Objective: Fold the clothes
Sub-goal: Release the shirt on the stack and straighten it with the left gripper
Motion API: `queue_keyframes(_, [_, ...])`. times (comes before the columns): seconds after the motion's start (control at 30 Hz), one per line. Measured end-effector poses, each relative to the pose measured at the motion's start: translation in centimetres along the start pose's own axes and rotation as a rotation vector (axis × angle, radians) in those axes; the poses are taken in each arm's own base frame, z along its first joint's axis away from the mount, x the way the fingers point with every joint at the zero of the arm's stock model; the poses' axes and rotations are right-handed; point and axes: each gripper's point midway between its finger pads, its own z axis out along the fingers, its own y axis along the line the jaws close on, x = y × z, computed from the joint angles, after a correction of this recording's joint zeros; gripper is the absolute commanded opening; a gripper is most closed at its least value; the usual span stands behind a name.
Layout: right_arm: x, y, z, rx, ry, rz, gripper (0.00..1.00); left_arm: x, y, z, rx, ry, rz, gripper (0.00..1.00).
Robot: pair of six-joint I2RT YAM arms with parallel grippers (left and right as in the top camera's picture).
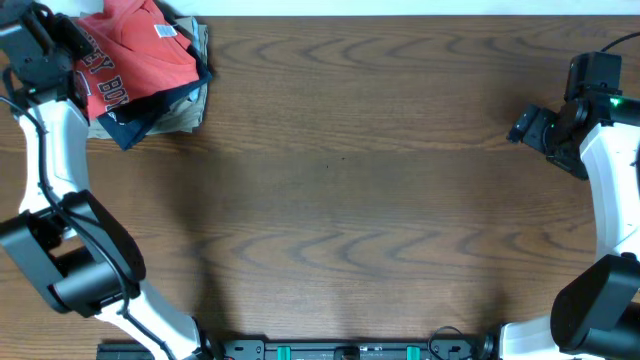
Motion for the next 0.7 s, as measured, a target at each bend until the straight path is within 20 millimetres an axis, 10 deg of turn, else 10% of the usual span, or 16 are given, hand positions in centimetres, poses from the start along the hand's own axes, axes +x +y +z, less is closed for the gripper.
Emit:
queue_keyframes(0.3, [0.0, 0.0, 0.0, 0.0, 0.0, 0.0, 0.99, 10.9, 2.3, 5.4, -0.043, 0.232, -0.01, 0.14])
queue_keyframes(0.43, [0.0, 0.0, 0.0, 0.0, 0.0, 0.0, 0.99, 11.4, 2.8, 5.5, -0.053, 0.248, -0.014, 0.16])
queue_keyframes(0.6, [0.0, 0.0, 0.0, 0.0, 0.0, 0.0, 0.99, 9.9, 2.3, 3.9, -0.046, 0.255, -0.025, 0.9])
queue_keyframes(0.7, [0.0, 0.0, 0.0, 0.0, 0.0, 0.0, 0.99, 7.0, 1.6, 1.2, -0.04, 0.234, -0.051, 0.98])
